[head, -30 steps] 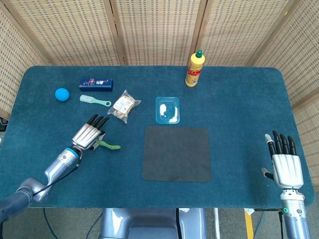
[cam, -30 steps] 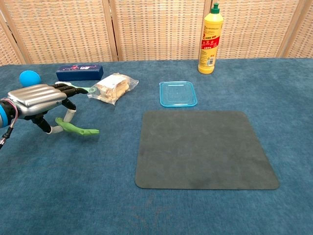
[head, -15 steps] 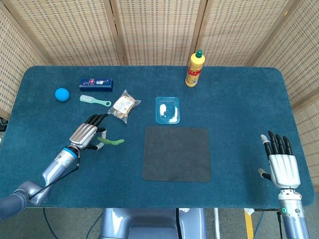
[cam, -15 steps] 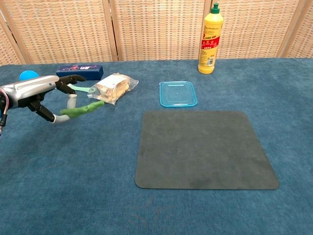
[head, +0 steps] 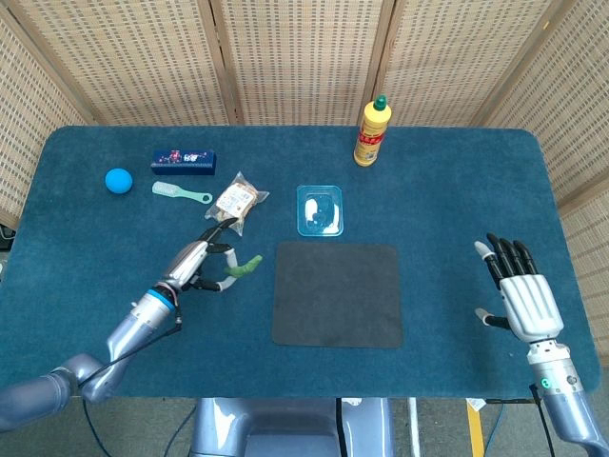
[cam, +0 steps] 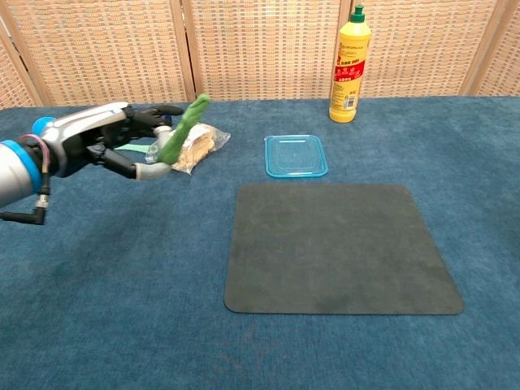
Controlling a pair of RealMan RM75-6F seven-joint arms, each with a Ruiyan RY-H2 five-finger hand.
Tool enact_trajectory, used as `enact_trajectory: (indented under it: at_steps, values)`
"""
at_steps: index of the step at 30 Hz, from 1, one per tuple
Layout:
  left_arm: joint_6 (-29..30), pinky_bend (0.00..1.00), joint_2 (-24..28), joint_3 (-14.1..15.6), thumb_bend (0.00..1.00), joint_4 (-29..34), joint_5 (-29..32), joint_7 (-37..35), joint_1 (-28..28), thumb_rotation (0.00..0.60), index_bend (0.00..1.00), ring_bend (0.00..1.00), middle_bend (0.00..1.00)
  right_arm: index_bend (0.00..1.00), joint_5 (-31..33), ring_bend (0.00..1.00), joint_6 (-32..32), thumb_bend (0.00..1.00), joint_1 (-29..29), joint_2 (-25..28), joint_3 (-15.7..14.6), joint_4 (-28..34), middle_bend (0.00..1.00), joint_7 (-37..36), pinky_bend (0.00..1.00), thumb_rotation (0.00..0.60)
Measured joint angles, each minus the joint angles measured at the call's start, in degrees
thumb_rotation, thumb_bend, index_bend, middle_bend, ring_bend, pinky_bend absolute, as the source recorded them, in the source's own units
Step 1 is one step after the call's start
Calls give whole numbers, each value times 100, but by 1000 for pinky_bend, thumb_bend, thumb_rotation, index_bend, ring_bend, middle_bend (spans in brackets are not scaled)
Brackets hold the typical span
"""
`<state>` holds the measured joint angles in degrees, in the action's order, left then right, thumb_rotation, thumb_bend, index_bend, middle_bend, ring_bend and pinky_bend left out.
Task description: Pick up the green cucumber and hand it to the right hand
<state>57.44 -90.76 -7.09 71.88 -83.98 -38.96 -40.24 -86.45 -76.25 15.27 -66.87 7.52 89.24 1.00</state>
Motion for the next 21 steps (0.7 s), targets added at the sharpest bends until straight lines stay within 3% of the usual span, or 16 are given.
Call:
enact_trajectory:
  at_steps: [11,21]
  values:
    - [-219,0,-732,-484,606,125,235,377,-532,600,687,0,0,117,-250,0,1161,2,964,642,210,687,0,-1591,0,600]
    - [-560,0,-1161,-802,606,27,587,941,-966,600,689,0,0,329,32,0,2106,138,1882,575,492,1000,0,-2160,0,600]
